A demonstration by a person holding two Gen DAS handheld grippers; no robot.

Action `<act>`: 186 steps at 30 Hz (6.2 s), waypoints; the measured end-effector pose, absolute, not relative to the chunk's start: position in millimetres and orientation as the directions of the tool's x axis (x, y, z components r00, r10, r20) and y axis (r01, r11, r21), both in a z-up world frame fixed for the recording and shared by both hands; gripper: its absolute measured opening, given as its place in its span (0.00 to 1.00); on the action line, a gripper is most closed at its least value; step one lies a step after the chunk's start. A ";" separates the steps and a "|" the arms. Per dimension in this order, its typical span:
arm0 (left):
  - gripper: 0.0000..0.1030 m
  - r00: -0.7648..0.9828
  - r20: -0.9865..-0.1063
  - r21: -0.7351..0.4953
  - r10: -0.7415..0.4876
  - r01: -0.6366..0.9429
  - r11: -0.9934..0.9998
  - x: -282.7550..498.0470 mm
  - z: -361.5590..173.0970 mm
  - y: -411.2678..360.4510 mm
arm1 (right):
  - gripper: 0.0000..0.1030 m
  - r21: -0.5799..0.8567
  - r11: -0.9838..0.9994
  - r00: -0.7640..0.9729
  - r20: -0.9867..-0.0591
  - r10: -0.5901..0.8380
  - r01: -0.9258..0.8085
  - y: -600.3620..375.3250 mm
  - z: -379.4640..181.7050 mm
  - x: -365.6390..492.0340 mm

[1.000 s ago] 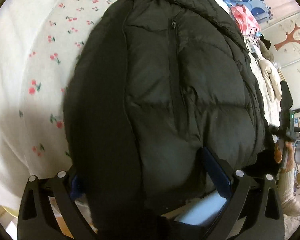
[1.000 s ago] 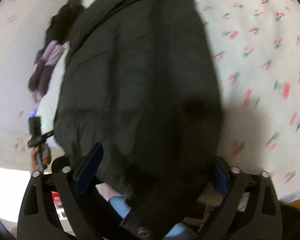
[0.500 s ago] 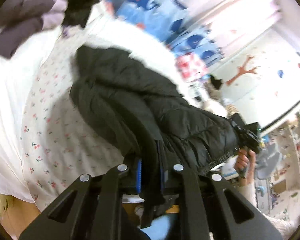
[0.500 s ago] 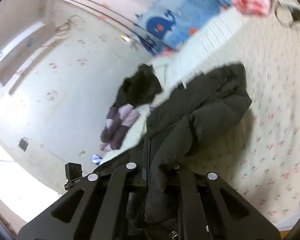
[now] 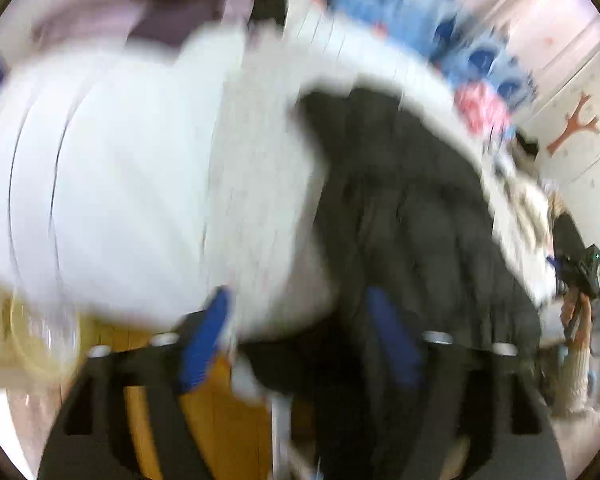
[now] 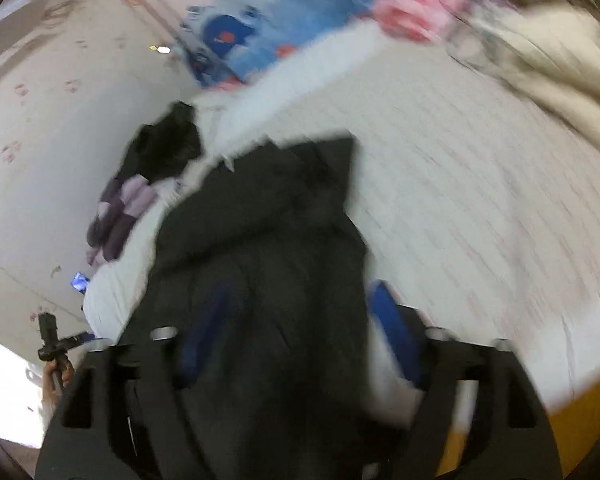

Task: Fold large clothes

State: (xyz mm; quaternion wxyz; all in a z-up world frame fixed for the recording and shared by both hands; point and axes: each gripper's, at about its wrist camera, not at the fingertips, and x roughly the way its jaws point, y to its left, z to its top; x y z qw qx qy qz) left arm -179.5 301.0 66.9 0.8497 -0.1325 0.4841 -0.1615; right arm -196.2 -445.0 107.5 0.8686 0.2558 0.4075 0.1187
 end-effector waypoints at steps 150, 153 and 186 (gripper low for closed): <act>0.27 0.279 -0.169 -0.835 -0.945 0.468 0.287 -275.2 17.6 244.8 | 0.22 0.902 0.090 0.484 0.140 0.864 -0.422 -390.7 -12.0 -274.1; 0.27 0.303 -0.130 -0.837 -0.944 0.476 0.268 -262.6 28.4 252.1 | 0.22 0.892 0.099 0.504 0.155 0.850 -0.441 -399.2 1.8 -265.4; 0.30 0.654 -0.446 -0.826 -0.611 -0.039 0.562 87.9 -78.7 216.3 | 0.43 0.935 0.343 0.700 -0.304 0.646 0.091 -420.6 -107.6 31.0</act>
